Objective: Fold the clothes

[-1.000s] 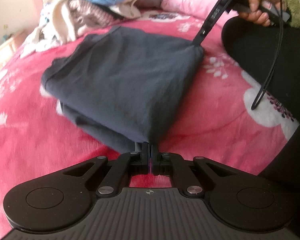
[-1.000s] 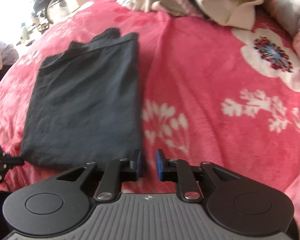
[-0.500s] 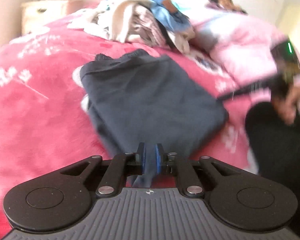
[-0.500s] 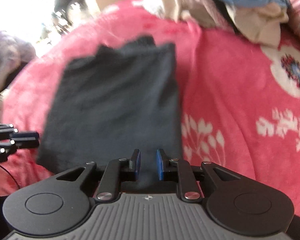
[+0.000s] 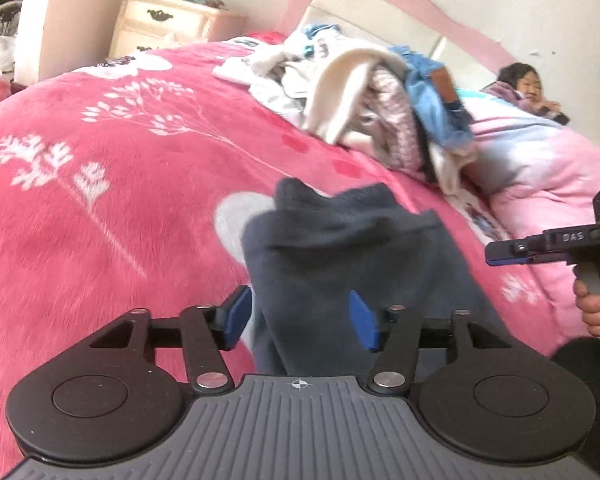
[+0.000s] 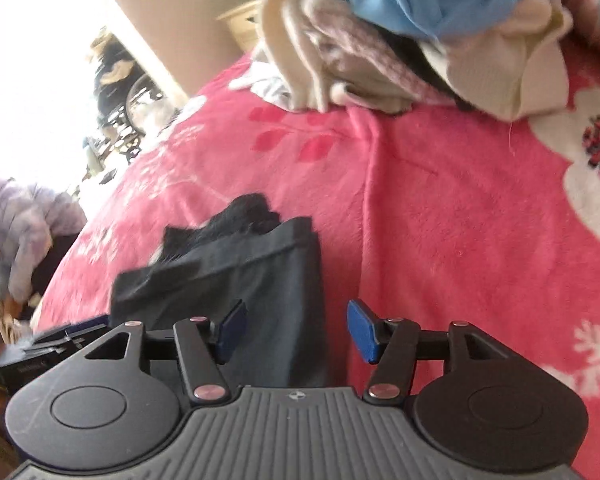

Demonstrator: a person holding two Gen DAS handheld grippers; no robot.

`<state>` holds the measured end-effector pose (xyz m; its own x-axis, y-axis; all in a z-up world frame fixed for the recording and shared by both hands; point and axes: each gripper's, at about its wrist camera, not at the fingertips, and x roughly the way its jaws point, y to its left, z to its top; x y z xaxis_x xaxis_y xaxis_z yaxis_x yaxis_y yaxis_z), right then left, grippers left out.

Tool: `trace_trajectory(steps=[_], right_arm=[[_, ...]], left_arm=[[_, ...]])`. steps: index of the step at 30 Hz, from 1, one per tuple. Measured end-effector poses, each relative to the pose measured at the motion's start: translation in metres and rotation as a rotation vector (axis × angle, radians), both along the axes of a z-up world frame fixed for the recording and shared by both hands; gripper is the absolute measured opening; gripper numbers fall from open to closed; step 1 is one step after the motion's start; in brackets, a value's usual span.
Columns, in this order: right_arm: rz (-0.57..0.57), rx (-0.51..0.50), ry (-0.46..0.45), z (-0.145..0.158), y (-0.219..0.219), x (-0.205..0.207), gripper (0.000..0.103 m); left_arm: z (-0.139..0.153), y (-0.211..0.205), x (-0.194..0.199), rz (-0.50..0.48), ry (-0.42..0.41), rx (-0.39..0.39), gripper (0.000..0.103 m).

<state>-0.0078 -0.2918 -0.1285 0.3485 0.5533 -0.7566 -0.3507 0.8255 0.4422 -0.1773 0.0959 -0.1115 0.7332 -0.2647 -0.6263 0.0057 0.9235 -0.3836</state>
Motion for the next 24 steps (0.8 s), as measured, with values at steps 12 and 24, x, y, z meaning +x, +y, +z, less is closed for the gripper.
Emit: trace_trajectory(steps=[12,24], right_arm=[[0.053,0.113,0.058,-0.035,0.017,0.031,0.046],[0.017,0.249,-0.017,-0.026,-0.003,0.030,0.005]], left_arm=[[-0.011,0.006,0.040,-0.025,0.038,-0.103,0.038],[-0.015,0.029,0.041,-0.035,-0.050,-0.376,0.004]])
